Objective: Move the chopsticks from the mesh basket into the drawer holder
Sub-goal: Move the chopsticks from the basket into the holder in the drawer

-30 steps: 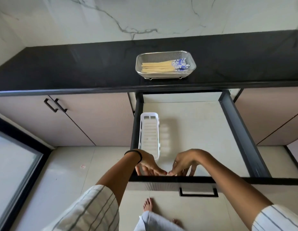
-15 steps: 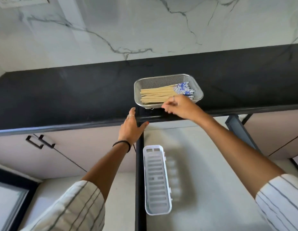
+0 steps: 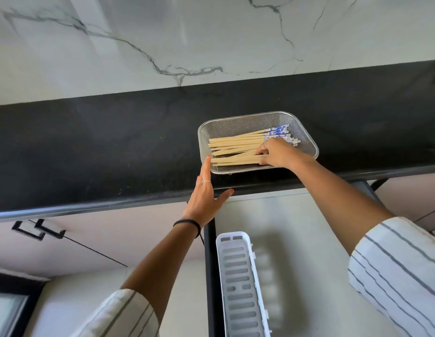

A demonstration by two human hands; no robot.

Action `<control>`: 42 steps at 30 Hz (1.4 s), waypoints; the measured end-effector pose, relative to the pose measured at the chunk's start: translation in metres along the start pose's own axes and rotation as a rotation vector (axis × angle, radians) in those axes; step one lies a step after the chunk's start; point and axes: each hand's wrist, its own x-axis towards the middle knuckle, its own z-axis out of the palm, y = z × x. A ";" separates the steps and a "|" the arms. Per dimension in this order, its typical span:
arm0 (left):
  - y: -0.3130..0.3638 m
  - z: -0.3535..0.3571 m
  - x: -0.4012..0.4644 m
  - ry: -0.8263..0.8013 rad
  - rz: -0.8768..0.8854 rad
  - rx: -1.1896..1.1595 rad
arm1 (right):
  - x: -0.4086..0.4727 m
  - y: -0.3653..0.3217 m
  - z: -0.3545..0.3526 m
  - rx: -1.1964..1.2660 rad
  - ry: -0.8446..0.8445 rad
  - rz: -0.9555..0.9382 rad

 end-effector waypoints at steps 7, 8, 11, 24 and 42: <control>-0.005 0.003 -0.002 0.019 0.012 0.048 | 0.009 -0.007 0.008 -0.135 -0.042 -0.031; -0.006 0.003 -0.002 0.027 0.018 0.051 | 0.010 -0.008 0.007 -0.162 -0.062 -0.040; -0.010 0.003 -0.002 0.043 0.022 0.047 | 0.014 -0.011 0.004 -0.197 -0.114 -0.054; -0.010 -0.021 0.004 0.131 0.067 0.058 | 0.006 -0.017 0.004 -0.255 -0.168 -0.062; 0.009 -0.031 -0.009 -0.031 -0.174 0.025 | -0.019 -0.035 -0.038 -0.017 -0.050 -0.167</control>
